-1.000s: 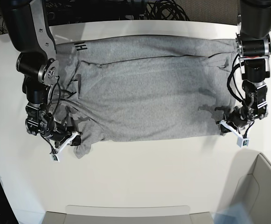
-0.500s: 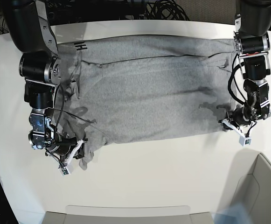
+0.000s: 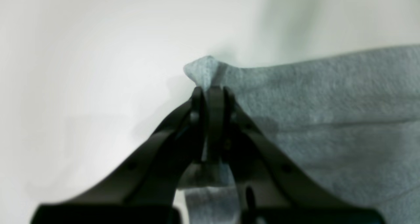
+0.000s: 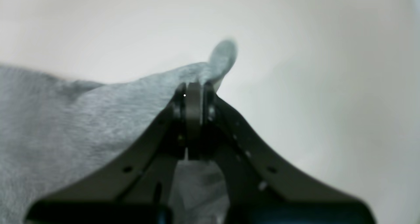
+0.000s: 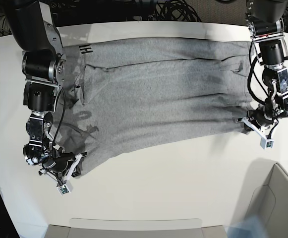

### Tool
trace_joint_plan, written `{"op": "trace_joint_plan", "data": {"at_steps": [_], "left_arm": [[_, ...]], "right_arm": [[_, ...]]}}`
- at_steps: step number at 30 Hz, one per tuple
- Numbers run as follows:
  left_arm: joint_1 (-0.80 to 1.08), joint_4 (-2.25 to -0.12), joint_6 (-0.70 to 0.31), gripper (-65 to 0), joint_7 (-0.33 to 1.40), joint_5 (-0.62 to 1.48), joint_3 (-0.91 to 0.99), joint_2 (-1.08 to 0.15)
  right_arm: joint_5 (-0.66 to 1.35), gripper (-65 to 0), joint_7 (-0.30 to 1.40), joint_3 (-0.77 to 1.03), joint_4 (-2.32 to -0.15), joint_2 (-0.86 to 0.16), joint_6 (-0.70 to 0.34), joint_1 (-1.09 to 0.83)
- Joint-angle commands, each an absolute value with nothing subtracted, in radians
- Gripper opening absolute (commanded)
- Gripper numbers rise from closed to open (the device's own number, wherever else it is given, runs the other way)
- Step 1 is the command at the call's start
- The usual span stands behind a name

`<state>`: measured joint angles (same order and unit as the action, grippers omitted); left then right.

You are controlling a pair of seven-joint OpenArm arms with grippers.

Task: Fold the T-shirt properly
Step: 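Lift the hem with both grippers and fold it toward the collar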

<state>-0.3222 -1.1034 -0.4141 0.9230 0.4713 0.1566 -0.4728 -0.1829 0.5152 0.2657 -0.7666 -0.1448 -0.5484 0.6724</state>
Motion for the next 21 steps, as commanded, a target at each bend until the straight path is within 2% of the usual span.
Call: {"op": "trace_joint_plan", "data": {"at_steps": [1,13,21], "left_arm": [[-0.335,-1.165,-0.412,-65.0,0.921,0.476,0.170,-0.495],[-0.249,-1.303,-0.409,-65.0,1.030,0.476,0.268,-0.495],[-0.153,-1.443,-0.409,-65.0,1.040,0.476,0.274,-0.493]], "right_arm": [[-0.170,-65.0,0.516,0.266,-0.826,-0.140,-0.547,0.687],[-0.170,-65.0,0.710,0.269,-1.162,-0.130,-0.552,0.522],[-0.168,-65.0,0.799,0.269,-1.363,-0.131,-0.553,0.410]]}}
